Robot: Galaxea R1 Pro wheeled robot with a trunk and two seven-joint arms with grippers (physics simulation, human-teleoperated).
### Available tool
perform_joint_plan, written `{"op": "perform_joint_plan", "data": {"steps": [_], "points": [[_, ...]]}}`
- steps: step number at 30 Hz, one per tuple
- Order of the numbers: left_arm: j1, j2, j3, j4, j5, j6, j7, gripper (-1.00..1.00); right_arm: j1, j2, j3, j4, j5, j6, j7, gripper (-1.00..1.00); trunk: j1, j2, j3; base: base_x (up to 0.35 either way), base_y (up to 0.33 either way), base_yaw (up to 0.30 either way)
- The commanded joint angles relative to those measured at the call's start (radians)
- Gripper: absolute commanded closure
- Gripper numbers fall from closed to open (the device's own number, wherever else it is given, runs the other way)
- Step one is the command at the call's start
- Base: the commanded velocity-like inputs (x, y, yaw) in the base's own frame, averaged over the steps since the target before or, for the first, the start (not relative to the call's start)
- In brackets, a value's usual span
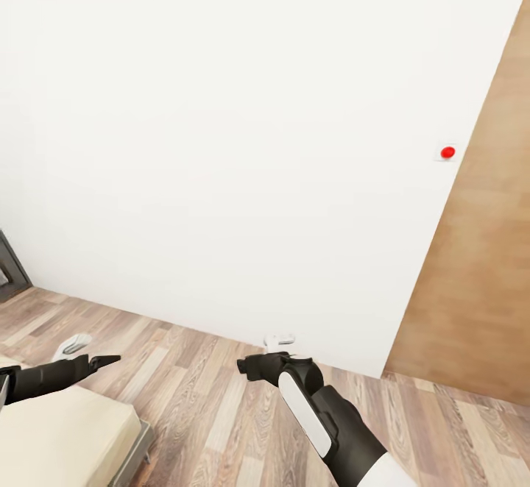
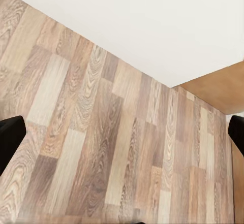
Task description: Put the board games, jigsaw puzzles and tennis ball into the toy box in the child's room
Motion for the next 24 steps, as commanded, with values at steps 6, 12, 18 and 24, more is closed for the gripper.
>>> {"op": "perform_joint_plan", "data": {"steps": [6,12,18,24], "points": [[-0.002,-0.001,0.005,-0.001,-0.011,0.008,-0.009,-1.00,-0.001,0.000,0.002,-0.001,-0.011,0.002,-0.010,-1.00,0.001,-0.002,0.000,0.000,-0.002,0.276],[-0.002,-0.002,0.005,-0.001,-0.011,0.009,-0.009,-1.00,-0.001,0.004,0.002,-0.002,-0.012,0.001,-0.010,-1.00,0.001,-0.002,0.002,0.000,0.000,0.271],[-0.002,-0.001,0.005,-0.001,-0.011,0.009,-0.009,-1.00,-0.001,0.007,0.001,-0.001,-0.008,0.002,-0.010,-1.00,0.001,-0.002,0.002,0.000,0.000,0.094],[-0.002,0.000,0.005,-0.001,-0.011,0.009,-0.009,-1.00,-0.001,0.007,0.001,-0.001,-0.008,0.002,-0.010,-1.00,0.001,-0.002,0.002,0.000,0.000,0.005]]}}
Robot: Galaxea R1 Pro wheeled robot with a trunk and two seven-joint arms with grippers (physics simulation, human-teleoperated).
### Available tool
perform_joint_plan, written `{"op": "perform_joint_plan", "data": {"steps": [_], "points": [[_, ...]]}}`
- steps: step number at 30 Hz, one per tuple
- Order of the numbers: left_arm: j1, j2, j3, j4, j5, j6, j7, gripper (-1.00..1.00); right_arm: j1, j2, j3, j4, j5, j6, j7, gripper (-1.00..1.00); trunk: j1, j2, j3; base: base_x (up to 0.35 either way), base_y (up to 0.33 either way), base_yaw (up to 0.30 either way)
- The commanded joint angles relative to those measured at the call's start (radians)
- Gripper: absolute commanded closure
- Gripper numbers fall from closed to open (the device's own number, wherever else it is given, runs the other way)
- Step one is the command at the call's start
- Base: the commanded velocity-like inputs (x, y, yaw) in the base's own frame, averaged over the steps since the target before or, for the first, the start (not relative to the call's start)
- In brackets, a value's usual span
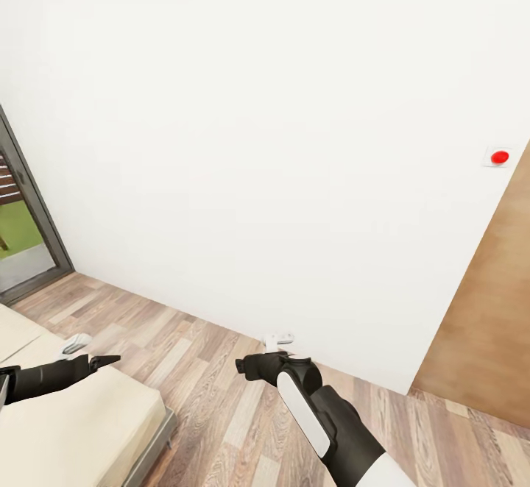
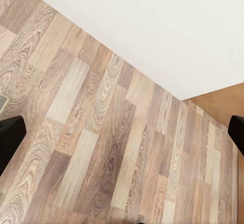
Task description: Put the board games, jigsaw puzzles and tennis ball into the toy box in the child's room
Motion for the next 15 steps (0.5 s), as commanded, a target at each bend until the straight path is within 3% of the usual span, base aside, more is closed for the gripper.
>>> {"op": "perform_joint_plan", "data": {"steps": [1,6,15], "points": [[-0.002,-0.001,0.005,-0.001,-0.010,0.007,-0.009,-1.00,-0.001,0.000,0.001,-0.001,-0.010,0.002,-0.010,-1.00,0.001,-0.002,-0.002,0.000,-0.006,0.011],[-0.002,-0.002,0.004,-0.001,-0.010,0.010,-0.009,-1.00,-0.001,0.000,0.002,-0.001,-0.010,0.002,-0.011,-1.00,0.001,-0.002,-0.002,0.001,-0.102,0.153],[-0.002,-0.002,0.005,-0.001,-0.010,0.017,-0.008,-1.00,-0.001,0.000,0.002,0.000,-0.011,0.003,-0.014,-1.00,0.001,-0.002,-0.002,0.075,-0.246,0.273]]}}
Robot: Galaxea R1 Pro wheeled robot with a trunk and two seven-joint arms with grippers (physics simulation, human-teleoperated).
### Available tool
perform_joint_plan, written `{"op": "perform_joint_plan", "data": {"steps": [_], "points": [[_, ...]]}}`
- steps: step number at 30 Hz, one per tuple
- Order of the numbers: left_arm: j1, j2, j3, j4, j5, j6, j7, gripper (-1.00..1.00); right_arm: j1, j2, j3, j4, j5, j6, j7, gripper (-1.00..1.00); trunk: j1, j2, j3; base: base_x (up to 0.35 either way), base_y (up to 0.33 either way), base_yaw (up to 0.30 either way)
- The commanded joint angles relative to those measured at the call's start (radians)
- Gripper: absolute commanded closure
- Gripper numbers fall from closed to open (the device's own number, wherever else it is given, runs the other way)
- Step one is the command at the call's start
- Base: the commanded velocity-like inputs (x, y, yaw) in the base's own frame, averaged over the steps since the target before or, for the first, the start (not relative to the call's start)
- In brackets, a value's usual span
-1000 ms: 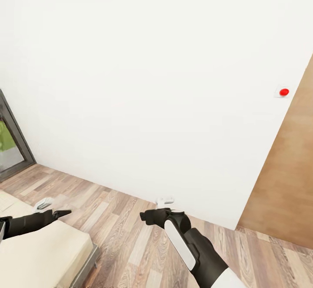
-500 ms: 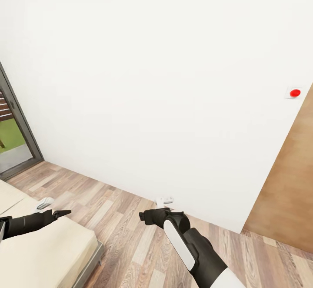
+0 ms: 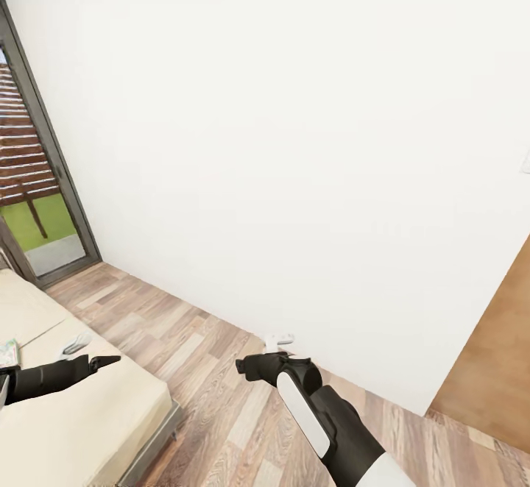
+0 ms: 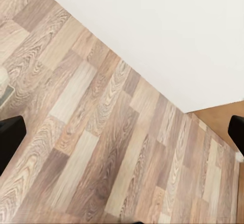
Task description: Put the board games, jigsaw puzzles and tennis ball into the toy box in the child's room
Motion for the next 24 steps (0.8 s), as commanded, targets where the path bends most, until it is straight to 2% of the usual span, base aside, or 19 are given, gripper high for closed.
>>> {"op": "perform_joint_plan", "data": {"steps": [1,6,12,24], "points": [[-0.002,-0.001,0.005,-0.001,-0.010,0.008,-0.009,-1.00,-0.001,0.000,0.001,-0.001,-0.011,0.002,-0.014,-1.00,0.001,-0.002,-0.002,0.078,-0.272,0.288],[-0.002,-0.001,0.004,-0.001,-0.011,0.008,-0.009,-1.00,-0.001,0.000,0.022,0.006,-0.012,0.003,-0.052,-1.00,0.001,-0.002,-0.002,0.030,-0.213,0.290],[-0.002,-0.001,0.004,-0.001,-0.011,0.008,-0.009,-1.00,-0.001,0.000,0.054,0.019,-0.012,0.001,-0.081,-1.00,0.001,-0.002,-0.002,0.006,-0.051,0.291],[-0.002,-0.001,0.004,-0.001,-0.012,0.011,-0.009,-1.00,-0.001,0.000,0.060,0.024,-0.012,0.001,-0.087,-1.00,0.001,-0.002,-0.003,0.003,-0.004,0.291]]}}
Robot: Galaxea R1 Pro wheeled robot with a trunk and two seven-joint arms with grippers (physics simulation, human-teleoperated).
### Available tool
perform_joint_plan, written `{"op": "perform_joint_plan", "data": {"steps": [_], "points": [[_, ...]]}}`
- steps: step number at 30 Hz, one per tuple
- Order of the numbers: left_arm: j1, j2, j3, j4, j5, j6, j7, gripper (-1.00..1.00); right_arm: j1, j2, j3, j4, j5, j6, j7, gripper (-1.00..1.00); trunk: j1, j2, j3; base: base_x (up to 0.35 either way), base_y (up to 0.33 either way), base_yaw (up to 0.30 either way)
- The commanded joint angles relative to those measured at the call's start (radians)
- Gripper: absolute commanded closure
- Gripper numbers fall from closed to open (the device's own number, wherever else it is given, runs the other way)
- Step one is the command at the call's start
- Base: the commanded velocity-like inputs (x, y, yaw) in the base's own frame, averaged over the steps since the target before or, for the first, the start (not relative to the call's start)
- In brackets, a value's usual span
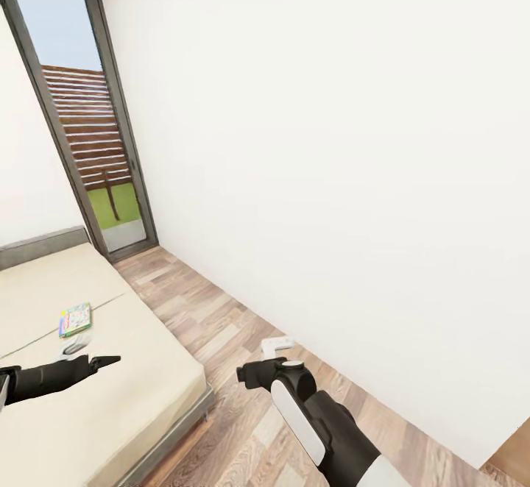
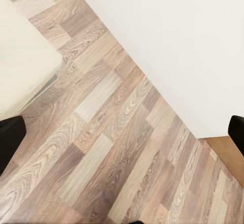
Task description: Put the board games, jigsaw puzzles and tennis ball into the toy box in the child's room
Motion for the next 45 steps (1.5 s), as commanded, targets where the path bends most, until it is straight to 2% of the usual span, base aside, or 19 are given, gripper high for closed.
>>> {"op": "perform_joint_plan", "data": {"steps": [1,23,45], "points": [[-0.002,-0.001,0.005,-0.001,-0.011,0.007,-0.009,-1.00,-0.001,0.000,0.001,-0.001,-0.010,0.002,-0.010,-1.00,0.001,-0.002,-0.003,0.040,-0.020,0.284],[-0.002,-0.002,0.005,-0.001,-0.011,0.008,-0.004,-1.00,-0.002,0.000,0.003,0.001,-0.010,0.002,-0.010,-1.00,0.001,-0.002,-0.025,0.096,-0.229,0.248],[-0.002,-0.002,0.006,-0.001,-0.011,0.008,-0.003,-1.00,-0.001,0.000,0.003,0.000,-0.007,0.004,-0.019,-1.00,0.001,-0.002,-0.048,0.015,-0.018,0.243]]}}
